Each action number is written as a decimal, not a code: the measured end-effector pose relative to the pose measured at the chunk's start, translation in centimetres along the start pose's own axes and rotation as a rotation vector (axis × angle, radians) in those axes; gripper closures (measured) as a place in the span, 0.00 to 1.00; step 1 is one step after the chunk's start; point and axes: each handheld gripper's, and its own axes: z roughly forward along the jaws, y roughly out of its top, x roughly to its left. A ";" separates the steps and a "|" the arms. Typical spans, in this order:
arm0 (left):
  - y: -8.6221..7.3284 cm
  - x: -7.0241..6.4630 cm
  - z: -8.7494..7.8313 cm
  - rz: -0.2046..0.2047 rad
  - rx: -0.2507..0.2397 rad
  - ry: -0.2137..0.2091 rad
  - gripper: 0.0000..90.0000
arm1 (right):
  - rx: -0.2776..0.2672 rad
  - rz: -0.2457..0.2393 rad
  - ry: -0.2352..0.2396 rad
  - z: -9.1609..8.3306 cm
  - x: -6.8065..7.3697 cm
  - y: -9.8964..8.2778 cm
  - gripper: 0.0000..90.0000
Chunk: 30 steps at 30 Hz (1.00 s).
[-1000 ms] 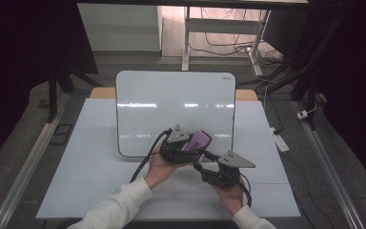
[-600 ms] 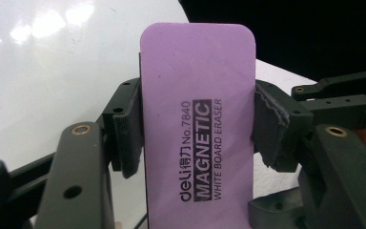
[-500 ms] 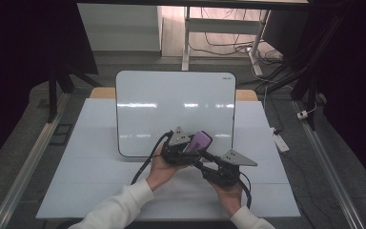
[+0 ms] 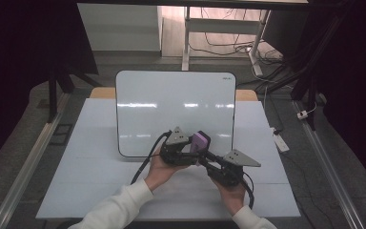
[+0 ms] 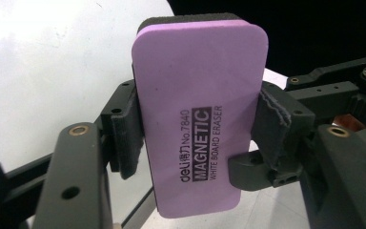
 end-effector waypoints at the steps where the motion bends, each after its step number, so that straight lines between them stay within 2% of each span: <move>1: 0.0 0.0 -0.1 -0.005 -0.006 -0.002 0.42 | 0.000 -0.001 -0.001 0.0 0.0 0.0 0.74; 6: 0.4 0.5 -1.9 -0.020 -0.039 0.000 0.33 | -0.003 0.001 -0.028 -0.4 -0.4 0.1 0.74; 8: 0.3 0.9 -3.0 -0.017 -0.032 0.015 0.32 | -0.005 0.003 -0.046 -0.7 -0.6 0.3 0.74; 12: -0.6 1.8 -5.3 -0.039 -0.001 0.051 0.30 | -0.010 0.018 -0.081 -1.3 -1.3 0.6 0.74; 17: -3.0 3.1 -8.3 -0.054 0.051 0.115 0.30 | -0.009 -0.003 -0.102 -2.0 -2.0 1.1 0.74; 20: -4.8 3.9 -10.2 -0.082 0.073 0.147 0.30 | -0.003 -0.011 -0.123 -2.2 -2.1 1.7 0.74; 24: -7.0 4.9 -12.7 -0.115 0.089 0.198 0.30 | 0.007 -0.054 -0.164 -2.6 -2.4 2.4 0.74; 30: -9.6 6.0 -15.7 -0.181 0.095 0.259 0.30 | 0.004 -0.040 -0.217 -3.2 -3.4 3.9 0.74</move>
